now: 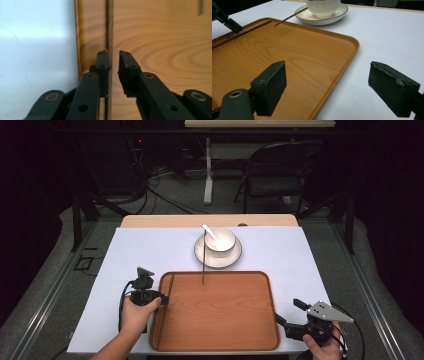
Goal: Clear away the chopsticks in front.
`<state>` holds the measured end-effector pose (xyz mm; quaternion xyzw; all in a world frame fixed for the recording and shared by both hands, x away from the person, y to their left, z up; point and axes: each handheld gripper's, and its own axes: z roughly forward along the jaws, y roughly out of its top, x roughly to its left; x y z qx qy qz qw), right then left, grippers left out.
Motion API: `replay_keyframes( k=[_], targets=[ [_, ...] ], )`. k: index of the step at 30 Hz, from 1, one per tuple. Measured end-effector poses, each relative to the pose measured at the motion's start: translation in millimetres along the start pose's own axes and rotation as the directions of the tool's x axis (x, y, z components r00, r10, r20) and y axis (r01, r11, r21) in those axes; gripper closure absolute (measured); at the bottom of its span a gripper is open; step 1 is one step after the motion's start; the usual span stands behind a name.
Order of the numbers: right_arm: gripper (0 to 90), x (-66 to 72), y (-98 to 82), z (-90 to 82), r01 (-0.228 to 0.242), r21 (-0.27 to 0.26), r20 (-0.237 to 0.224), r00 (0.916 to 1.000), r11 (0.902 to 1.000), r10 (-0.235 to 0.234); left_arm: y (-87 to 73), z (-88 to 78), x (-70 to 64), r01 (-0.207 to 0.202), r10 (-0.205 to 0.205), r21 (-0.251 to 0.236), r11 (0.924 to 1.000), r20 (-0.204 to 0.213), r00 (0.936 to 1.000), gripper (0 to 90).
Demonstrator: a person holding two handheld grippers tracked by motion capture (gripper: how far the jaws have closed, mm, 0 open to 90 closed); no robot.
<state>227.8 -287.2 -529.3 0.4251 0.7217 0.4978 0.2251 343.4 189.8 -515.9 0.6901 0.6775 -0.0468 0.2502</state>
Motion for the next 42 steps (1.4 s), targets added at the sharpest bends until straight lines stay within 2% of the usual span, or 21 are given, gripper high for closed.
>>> replay_keyframes(
  k=[3,8,10,12,15,19,22,26,32,35,37,42],
  targets=[
    [14.7,0.3,0.1,0.1,-0.001,0.0,0.001,1.0,1.0,0.001,9.4,-10.1,-3.0,-0.011,0.012,-0.038,0.9992,0.027,0.9996,68.8],
    [14.7,0.3,0.1,0.0,0.0,0.0,0.001,1.0,1.0,0.0,29.5,-20.3,-9.6,-0.036,0.04,-0.096,0.9947,0.036,0.9986,60.7],
    [14.7,0.1,0.0,-0.1,0.0,0.0,0.0,1.0,1.0,0.0,36.4,-22.5,-12.7,-0.05,0.051,-0.115,0.9922,0.009,0.9987,60.8],
    [14.7,-0.1,0.0,0.0,0.0,0.0,0.0,1.0,1.0,0.0,45.5,-24.7,-17.2,-0.069,0.064,-0.146,0.9869,-0.04,0.9972,59.0],
    [14.7,-0.2,0.0,0.0,0.0,0.0,0.0,1.0,1.0,0.0,58.5,-27.1,-21.2,-0.086,0.075,-0.172,0.9813,-0.073,0.9946,56.1],
    [14.7,-0.6,-0.1,0.0,-0.003,0.002,0.0,1.0,1.0,0.003,75.4,-27.1,-24.8,-0.082,0.07,-0.18,0.9802,-0.072,0.9949,53.8],
    [14.7,-0.7,-0.1,0.0,-0.003,0.002,-0.001,1.0,1.0,0.003,85.8,-24.7,-28.7,-0.089,0.074,-0.185,0.9787,-0.089,0.9933,53.8],
    [14.7,-0.9,-0.1,0.0,-0.003,0.003,-0.001,1.0,1.0,0.003,97.8,-19.2,-32.1,-0.084,0.071,-0.18,0.9801,-0.078,0.9944,51.8],
    [14.7,-1.3,-0.1,0.1,-0.005,0.0,-0.003,1.0,1.0,0.005,110.2,-13.1,-38.4,-0.106,0.089,-0.169,0.98,-0.105,0.9904,50.2],
    [14.7,-1.6,-0.1,0.3,-0.005,0.002,-0.003,1.0,1.0,0.005,115.9,-10.8,-41.7,-0.114,0.098,-0.173,0.9783,-0.094,0.9907,47.4],
    [14.7,-1.6,-0.1,0.3,-0.006,0.002,-0.003,1.0,1.0,0.006,118.3,-8.9,-44.8,-0.116,0.099,-0.175,0.9777,-0.106,0.9895,46.8],
    [14.7,-1.6,-0.1,0.5,-0.009,0.003,-0.004,1.0,1.0,0.009,124.7,-1.8,-57.6,-0.135,0.117,-0.164,0.9771,-0.12,0.9859,47.2]
  ],
)
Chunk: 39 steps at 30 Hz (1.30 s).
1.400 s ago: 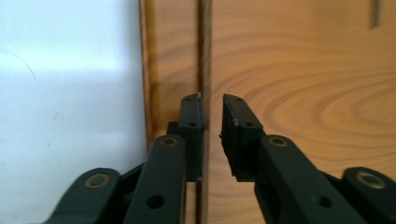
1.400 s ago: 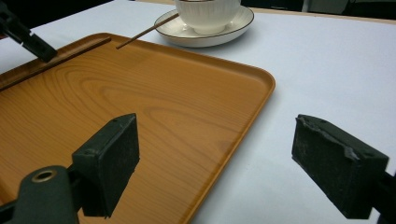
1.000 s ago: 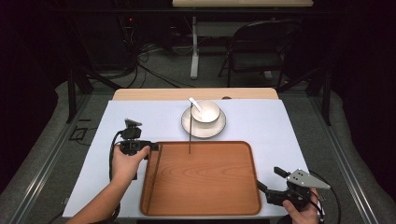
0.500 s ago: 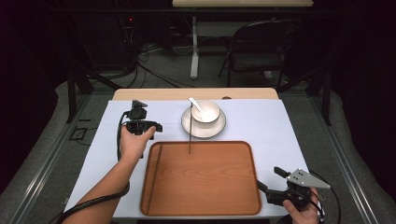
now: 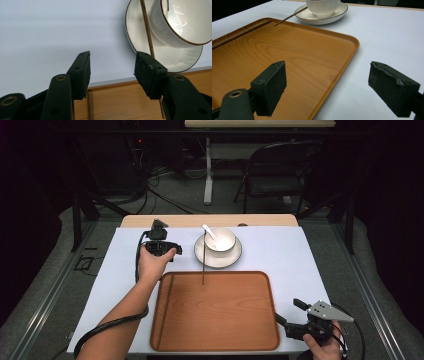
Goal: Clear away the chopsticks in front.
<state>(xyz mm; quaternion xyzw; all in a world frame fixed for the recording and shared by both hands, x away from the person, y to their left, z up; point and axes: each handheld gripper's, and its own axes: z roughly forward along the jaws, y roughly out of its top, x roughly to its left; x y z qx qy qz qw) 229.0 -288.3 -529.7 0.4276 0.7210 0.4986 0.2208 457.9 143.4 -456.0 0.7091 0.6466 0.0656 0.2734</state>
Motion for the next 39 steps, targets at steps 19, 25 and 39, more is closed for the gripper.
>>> replay_keyframes(
  k=[19,25,39],
  targets=[
    [14.7,-0.6,-0.2,-0.4,0.002,-0.001,-0.001,1.0,1.0,-0.002,11.7,48.3,-54.3,-0.08,0.077,0.047,0.9957,0.056,0.9954,55.0],
    [14.7,-0.6,-0.2,-0.4,0.003,-0.001,-0.002,1.0,1.0,-0.003,13.5,60.9,-57.0,-0.06,0.056,0.071,0.9957,0.056,0.9968,61.5],
    [14.7,-0.8,-0.3,-0.3,0.004,-0.001,-0.005,1.0,1.0,-0.004,16.5,78.9,-48.9,0.022,-0.031,0.093,0.9954,0.091,0.9954,72.5]
  ],
)
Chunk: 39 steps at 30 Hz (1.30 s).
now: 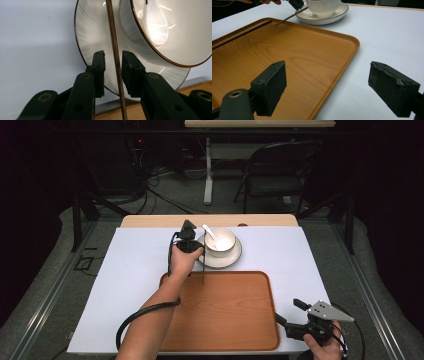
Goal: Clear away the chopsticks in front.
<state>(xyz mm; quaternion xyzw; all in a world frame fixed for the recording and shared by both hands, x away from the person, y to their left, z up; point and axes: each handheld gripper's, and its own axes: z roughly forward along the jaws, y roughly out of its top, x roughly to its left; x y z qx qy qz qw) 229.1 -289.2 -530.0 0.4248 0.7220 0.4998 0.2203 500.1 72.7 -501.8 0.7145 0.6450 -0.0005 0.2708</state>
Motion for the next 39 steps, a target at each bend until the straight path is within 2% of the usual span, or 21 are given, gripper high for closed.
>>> replay_keyframes(
  k=[7,15,18,20,25,32,37,39],
  targets=[
    [14.7,0.0,0.1,0.1,0.001,0.001,-0.001,1.0,1.0,-0.001,0.8,4.2,-4.9,-0.004,0.004,0.016,0.9999,0.006,1.0,76.2],
    [14.7,0.3,-0.1,-0.3,-0.001,-0.001,0.0,1.0,1.0,0.001,7.6,11.0,1.6,0.076,-0.078,0.057,0.9954,0.032,0.9964,81.8],
    [14.7,-0.2,-0.2,-0.2,-0.002,-0.001,-0.002,1.0,1.0,0.002,8.4,12.8,3.2,0.084,-0.086,0.069,0.9941,0.028,0.9959,83.9],
    [14.7,-0.5,-0.2,-0.2,-0.003,-0.001,-0.002,1.0,1.0,0.003,8.6,13.0,4.3,0.101,-0.104,0.07,0.9925,0.039,0.9938,84.4],
    [14.7,0.2,-0.1,-0.3,-0.001,-0.001,-0.001,1.0,1.0,0.001,8.0,11.1,5.4,0.11,-0.111,0.061,0.9921,0.013,0.9938,85.0],
    [14.7,0.0,-0.1,-0.3,0.0,0.001,-0.001,1.0,1.0,0.0,7.4,-2.3,12.1,0.122,-0.123,0.035,0.9919,0.013,0.9924,85.0],
    [14.7,-0.2,0.0,0.0,-0.001,0.0,-0.001,1.0,1.0,0.001,7.1,-17.6,18.0,0.119,-0.119,0.016,0.9928,-0.001,0.9929,85.0],
    [14.7,-0.1,0.1,0.7,-0.006,0.003,-0.002,1.0,1.0,0.006,6.6,-26.2,19.5,0.129,-0.129,-0.003,0.9916,-0.008,0.9916,85.0]
  ],
)
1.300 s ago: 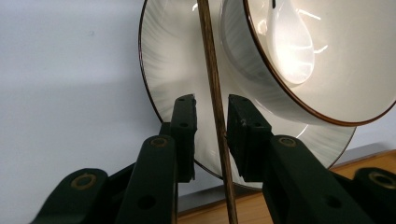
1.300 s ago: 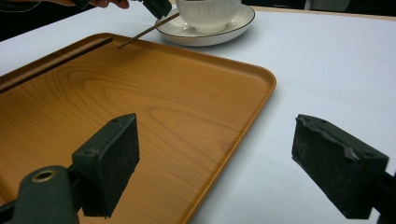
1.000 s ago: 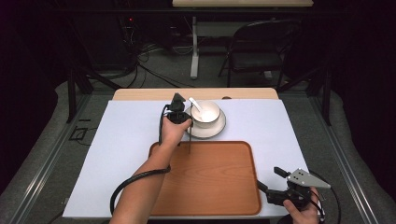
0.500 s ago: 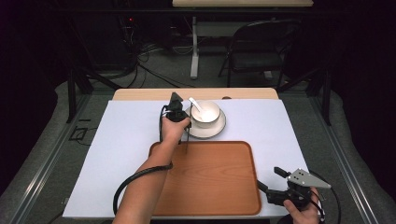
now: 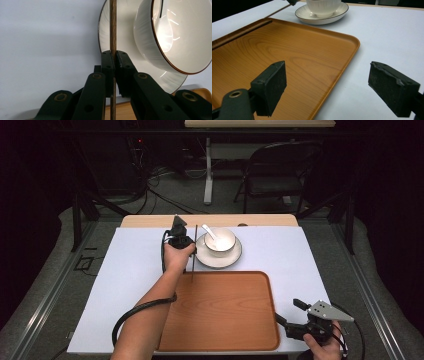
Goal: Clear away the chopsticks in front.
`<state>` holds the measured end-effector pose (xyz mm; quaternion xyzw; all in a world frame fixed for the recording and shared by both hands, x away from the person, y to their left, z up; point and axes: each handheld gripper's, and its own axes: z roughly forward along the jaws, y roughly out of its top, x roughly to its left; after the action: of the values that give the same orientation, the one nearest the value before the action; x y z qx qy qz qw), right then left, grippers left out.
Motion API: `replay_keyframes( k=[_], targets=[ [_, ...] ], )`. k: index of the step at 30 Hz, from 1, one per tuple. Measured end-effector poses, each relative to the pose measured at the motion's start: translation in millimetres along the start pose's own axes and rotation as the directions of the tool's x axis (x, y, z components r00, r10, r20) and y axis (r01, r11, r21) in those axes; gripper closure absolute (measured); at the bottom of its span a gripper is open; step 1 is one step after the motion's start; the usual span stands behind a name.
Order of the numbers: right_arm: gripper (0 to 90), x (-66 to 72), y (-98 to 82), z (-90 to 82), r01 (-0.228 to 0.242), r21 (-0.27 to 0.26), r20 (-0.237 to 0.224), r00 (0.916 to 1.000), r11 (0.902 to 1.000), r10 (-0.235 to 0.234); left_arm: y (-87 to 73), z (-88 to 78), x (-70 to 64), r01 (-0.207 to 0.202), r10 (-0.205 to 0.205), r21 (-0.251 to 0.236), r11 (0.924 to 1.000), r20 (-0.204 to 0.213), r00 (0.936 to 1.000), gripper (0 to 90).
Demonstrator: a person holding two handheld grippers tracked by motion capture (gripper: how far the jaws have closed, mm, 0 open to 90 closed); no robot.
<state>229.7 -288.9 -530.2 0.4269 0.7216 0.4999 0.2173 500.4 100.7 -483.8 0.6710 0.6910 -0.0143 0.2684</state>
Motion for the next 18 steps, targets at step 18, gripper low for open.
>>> replay_keyframes(
  k=[18],
  targets=[
    [14.7,1.6,0.6,0.6,0.014,0.002,-0.001,0.9999,0.9999,-0.014,-51.0,-108.4,24.4,-0.064,0.067,-0.075,0.9951,0.042,0.9969,85.0]
  ],
)
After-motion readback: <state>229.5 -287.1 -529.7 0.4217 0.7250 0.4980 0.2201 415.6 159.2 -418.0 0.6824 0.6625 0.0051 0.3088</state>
